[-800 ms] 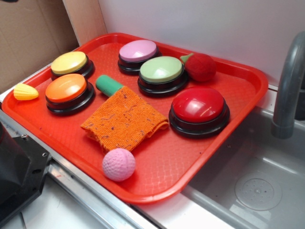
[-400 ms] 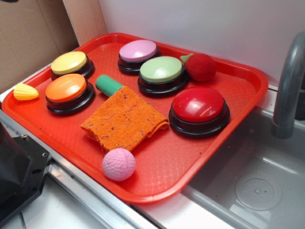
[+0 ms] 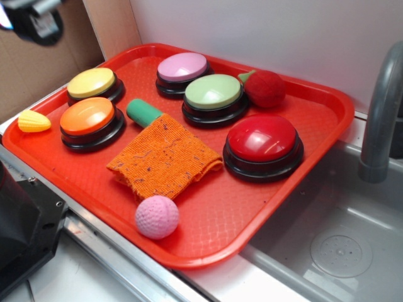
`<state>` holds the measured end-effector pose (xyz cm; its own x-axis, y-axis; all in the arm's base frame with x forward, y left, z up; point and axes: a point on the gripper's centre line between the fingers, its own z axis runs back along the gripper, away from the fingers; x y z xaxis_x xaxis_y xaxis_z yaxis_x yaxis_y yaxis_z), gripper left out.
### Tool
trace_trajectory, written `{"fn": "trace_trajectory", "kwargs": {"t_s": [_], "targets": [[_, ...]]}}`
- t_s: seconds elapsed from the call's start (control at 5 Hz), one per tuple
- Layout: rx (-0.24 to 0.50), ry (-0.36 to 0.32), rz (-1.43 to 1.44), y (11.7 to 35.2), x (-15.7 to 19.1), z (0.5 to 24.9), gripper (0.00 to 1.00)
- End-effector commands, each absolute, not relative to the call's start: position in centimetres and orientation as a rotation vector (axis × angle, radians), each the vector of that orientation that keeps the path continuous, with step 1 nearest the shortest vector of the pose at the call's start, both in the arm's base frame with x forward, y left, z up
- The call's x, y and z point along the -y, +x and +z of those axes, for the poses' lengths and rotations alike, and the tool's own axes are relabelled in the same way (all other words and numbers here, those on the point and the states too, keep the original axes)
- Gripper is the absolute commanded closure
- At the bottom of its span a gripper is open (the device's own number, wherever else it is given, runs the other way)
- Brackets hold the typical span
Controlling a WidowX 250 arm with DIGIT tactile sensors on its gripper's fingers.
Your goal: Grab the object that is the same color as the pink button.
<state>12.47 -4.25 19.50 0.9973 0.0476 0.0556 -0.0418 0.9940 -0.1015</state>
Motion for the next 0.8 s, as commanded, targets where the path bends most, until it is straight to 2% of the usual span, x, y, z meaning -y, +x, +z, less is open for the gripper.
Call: {"fn": "trace_trajectory", "kwargs": {"t_s": [0.0, 0.6], "targets": [[0.066, -0.184, 0.092, 13.7, 7.7, 14.9, 0.00], [-0.017, -0.151, 0.167, 13.9, 11.8, 8.2, 0.00]]}}
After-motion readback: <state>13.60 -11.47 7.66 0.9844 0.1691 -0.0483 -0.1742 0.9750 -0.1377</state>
